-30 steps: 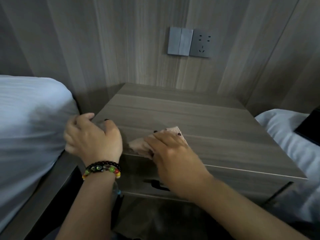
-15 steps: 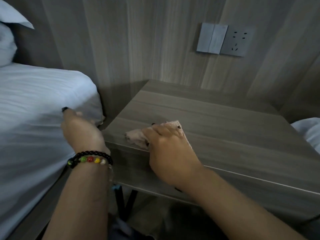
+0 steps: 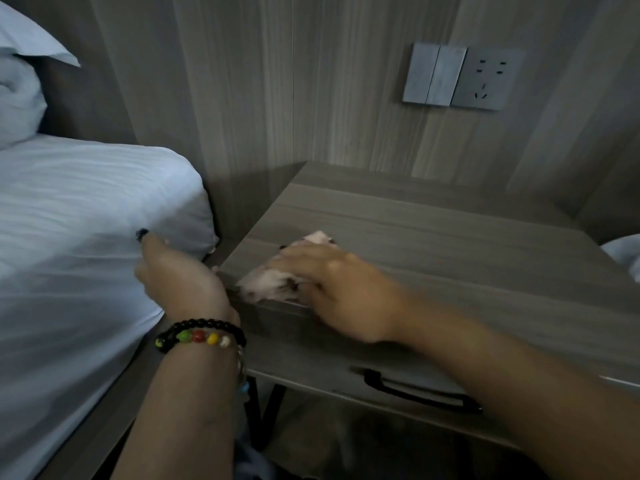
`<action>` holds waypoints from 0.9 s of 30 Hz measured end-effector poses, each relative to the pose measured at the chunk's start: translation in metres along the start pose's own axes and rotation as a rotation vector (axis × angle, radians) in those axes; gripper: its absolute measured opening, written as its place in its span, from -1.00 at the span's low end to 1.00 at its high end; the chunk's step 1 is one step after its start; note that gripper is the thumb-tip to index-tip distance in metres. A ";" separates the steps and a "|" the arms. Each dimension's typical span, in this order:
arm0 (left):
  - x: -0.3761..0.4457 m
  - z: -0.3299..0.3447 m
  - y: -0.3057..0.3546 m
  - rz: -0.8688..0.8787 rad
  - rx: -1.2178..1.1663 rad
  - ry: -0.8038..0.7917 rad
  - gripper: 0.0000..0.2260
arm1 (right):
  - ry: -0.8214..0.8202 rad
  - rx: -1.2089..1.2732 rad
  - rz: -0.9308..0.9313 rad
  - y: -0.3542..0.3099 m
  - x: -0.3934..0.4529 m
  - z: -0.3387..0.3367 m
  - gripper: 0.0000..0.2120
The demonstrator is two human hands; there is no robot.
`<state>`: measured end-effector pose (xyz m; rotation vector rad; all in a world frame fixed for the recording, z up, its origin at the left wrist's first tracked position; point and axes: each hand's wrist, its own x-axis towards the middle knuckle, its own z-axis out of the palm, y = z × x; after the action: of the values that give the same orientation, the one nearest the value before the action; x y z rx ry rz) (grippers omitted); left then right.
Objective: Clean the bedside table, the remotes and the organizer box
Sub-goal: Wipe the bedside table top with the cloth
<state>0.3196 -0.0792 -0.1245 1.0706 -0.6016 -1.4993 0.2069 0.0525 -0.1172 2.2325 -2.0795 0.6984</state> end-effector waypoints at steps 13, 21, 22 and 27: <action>-0.031 0.020 0.001 0.155 0.105 0.123 -0.67 | 0.082 -0.081 0.081 0.015 0.064 0.032 -0.62; -0.044 0.024 -0.022 0.552 0.367 -0.035 -0.58 | 0.000 0.049 0.139 0.059 0.100 0.018 -0.63; -0.045 0.023 -0.027 0.585 0.488 -0.062 -0.52 | 0.007 0.039 0.169 0.070 0.106 0.017 -0.63; -0.051 0.023 -0.040 0.862 0.844 -0.116 -0.40 | 0.053 0.034 0.235 0.112 0.134 0.008 -0.70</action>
<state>0.2772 -0.0258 -0.1332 1.0992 -1.6210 -0.5211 0.1050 -0.0898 -0.1134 1.9796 -2.3446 0.8000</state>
